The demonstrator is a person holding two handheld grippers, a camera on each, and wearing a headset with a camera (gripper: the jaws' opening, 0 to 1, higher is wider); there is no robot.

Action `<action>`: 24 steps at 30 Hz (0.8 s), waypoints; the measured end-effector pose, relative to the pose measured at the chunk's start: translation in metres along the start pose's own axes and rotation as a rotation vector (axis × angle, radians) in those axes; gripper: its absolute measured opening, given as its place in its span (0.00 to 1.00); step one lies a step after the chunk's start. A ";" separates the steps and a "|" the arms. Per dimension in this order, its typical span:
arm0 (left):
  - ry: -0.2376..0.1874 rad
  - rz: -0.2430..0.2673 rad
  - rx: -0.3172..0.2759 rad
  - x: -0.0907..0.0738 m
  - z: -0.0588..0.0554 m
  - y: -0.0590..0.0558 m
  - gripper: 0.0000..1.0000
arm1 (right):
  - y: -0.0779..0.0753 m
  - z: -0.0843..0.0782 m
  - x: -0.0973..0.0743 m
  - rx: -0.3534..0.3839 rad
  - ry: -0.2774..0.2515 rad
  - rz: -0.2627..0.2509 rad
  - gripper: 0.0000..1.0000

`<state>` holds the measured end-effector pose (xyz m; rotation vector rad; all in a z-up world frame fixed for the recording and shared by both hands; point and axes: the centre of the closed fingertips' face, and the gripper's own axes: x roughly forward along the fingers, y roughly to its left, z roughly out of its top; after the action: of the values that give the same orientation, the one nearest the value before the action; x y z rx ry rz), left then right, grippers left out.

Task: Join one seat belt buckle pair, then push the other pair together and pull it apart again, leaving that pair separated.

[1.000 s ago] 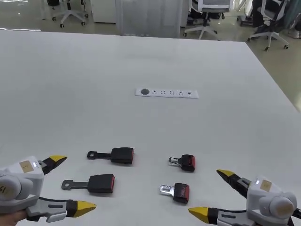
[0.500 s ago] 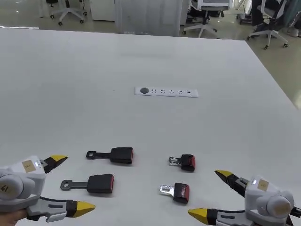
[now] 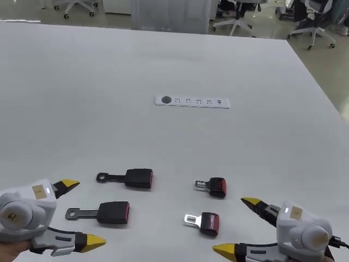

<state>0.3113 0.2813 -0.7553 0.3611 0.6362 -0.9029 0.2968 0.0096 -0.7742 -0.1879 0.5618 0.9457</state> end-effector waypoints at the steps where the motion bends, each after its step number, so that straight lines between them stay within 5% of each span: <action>1: 0.004 -0.003 0.002 0.001 -0.001 0.001 0.94 | -0.001 0.000 0.002 0.000 0.001 0.003 0.89; 24: 0.150 -0.127 0.101 0.059 -0.041 0.013 0.84 | -0.007 -0.030 0.041 -0.042 0.152 0.109 0.79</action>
<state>0.3341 0.2743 -0.8245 0.4867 0.7598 -1.0385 0.3100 0.0237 -0.8216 -0.2709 0.6984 1.0555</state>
